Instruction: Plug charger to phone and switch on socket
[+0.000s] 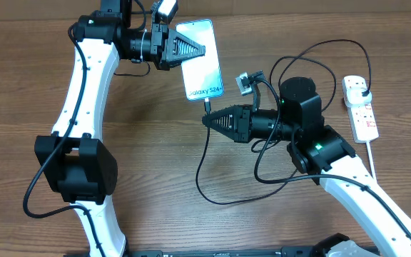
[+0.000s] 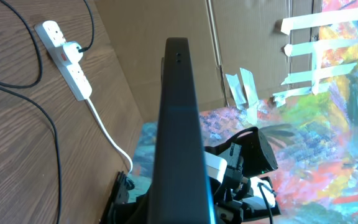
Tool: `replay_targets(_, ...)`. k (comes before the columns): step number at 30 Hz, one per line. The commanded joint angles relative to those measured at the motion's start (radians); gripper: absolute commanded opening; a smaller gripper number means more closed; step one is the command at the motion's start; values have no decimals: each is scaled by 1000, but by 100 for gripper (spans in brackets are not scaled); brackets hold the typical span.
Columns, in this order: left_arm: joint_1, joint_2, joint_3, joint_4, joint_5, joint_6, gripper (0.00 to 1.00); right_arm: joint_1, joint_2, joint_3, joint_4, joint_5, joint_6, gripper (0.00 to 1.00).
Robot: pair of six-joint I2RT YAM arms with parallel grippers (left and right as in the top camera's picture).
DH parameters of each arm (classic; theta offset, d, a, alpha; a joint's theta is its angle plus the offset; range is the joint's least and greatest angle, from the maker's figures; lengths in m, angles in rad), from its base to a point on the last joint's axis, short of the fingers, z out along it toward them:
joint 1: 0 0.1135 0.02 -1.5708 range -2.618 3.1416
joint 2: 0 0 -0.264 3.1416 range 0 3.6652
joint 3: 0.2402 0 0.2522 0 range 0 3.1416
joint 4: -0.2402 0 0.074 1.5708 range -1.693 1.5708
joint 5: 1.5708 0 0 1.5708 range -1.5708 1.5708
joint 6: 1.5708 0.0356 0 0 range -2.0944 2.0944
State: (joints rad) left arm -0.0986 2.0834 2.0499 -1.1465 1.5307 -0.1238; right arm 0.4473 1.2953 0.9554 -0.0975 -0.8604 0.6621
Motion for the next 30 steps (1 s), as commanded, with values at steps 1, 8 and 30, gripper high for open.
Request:
replay_targets(1, -8, -31, 6, 6, 51, 16, 4, -8, 9, -1, 11, 2, 4, 4)
replay_targets(8, -8, -31, 6, 7, 51, 15, 4, -8, 9, -1, 10, 2, 4, 4)
replay_targets(30, -8, -31, 6, 6, 51, 15, 4, 16, 11, -1, 11, 8, 3, 4)
